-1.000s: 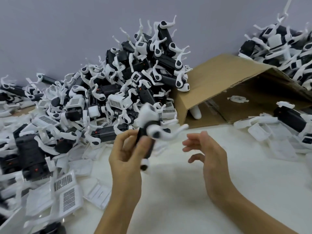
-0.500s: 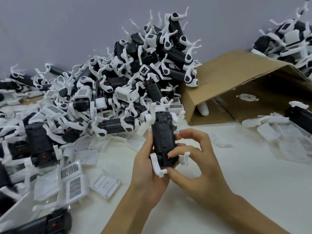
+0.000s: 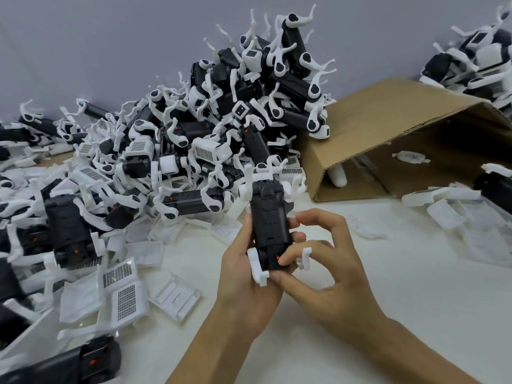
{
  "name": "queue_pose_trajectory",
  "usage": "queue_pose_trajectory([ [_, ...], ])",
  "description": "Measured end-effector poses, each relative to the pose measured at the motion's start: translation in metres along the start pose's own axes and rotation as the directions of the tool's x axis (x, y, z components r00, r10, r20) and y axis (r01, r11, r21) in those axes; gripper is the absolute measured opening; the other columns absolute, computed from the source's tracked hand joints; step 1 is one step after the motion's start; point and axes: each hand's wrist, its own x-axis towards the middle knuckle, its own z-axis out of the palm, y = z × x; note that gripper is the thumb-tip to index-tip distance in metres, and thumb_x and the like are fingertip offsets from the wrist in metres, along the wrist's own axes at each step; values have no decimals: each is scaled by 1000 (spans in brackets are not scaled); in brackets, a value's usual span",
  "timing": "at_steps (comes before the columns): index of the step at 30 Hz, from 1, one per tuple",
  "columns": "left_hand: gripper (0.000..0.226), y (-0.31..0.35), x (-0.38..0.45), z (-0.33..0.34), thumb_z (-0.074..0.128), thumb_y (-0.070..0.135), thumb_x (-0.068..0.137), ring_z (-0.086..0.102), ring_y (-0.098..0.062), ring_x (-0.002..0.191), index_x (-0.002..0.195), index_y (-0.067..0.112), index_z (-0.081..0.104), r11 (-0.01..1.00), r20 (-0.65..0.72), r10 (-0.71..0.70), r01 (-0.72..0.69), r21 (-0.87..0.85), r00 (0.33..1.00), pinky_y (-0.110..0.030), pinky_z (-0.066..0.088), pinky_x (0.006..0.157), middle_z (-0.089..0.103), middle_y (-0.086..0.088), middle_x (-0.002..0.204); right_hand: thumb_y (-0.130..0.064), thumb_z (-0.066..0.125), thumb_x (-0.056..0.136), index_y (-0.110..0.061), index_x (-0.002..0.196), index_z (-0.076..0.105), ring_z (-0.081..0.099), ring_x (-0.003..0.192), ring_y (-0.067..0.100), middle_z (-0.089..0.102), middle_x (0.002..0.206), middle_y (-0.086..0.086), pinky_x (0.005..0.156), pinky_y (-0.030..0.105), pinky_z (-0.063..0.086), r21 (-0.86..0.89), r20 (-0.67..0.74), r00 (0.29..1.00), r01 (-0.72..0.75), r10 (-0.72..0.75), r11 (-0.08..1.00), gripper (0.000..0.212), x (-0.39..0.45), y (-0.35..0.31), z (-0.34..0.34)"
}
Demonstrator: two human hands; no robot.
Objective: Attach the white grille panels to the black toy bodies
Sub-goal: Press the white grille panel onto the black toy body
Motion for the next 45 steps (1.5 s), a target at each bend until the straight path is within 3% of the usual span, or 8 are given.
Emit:
queue_pose_trajectory([
  [4,60,0,1,-1,39,49,104,63,-17,74,99,3,76,1000,-20,16,-15,27,1000,-26,58,71,66,-12,90,-25,86,70,-30,87,75,56,126,20,49,138,-3,93,22,48,-44,-39,999,-25,23,999,21,0,0,2],
  [9,61,-1,0,-1,35,47,106,66,-18,77,99,5,78,999,-13,27,-26,42,1000,-28,58,75,68,-11,89,-18,85,70,-29,90,72,49,131,15,47,141,1,97,10,40,16,-5,998,-55,55,998,27,0,0,2],
  [27,51,0,2,-1,39,35,104,66,-20,80,97,4,78,999,-42,51,-51,-11,998,-31,52,78,68,-13,93,-23,88,67,-34,85,73,48,132,14,46,145,-4,97,7,38,-1,-28,994,-106,106,994,26,-1,1,4],
  [33,43,6,1,3,58,19,91,67,-30,97,126,-4,60,987,-47,157,-154,54,986,-41,56,88,66,-22,109,-25,79,73,-35,133,52,49,131,6,48,141,-8,91,18,51,162,-66,949,-295,308,942,67,1,8,-1],
  [37,50,12,2,-1,80,12,68,67,-20,88,103,23,45,816,-116,471,-382,433,874,-48,56,78,71,-6,94,-28,63,80,-29,131,59,60,122,3,68,126,-16,89,13,50,382,77,904,-417,422,825,51,5,10,-8],
  [40,34,11,-2,-2,82,27,70,66,-21,90,93,26,57,647,30,445,-345,680,895,-41,55,72,68,-12,97,-45,75,77,-27,123,67,69,110,9,75,115,-10,87,23,56,354,259,858,-511,443,783,51,5,6,-3],
  [43,20,21,-9,6,58,29,85,66,-23,92,84,20,75,609,90,374,-318,727,923,-39,47,80,72,-10,96,-42,93,65,-27,109,71,73,97,11,78,102,-7,83,24,56,299,183,822,-570,540,765,51,5,6,0],
  [45,35,33,-18,5,48,34,91,65,-20,90,83,13,75,373,91,502,-310,874,860,-32,48,78,72,-2,88,-40,93,60,-25,103,70,76,80,16,79,91,-5,67,16,54,318,81,800,-587,595,745,50,8,7,-3],
])
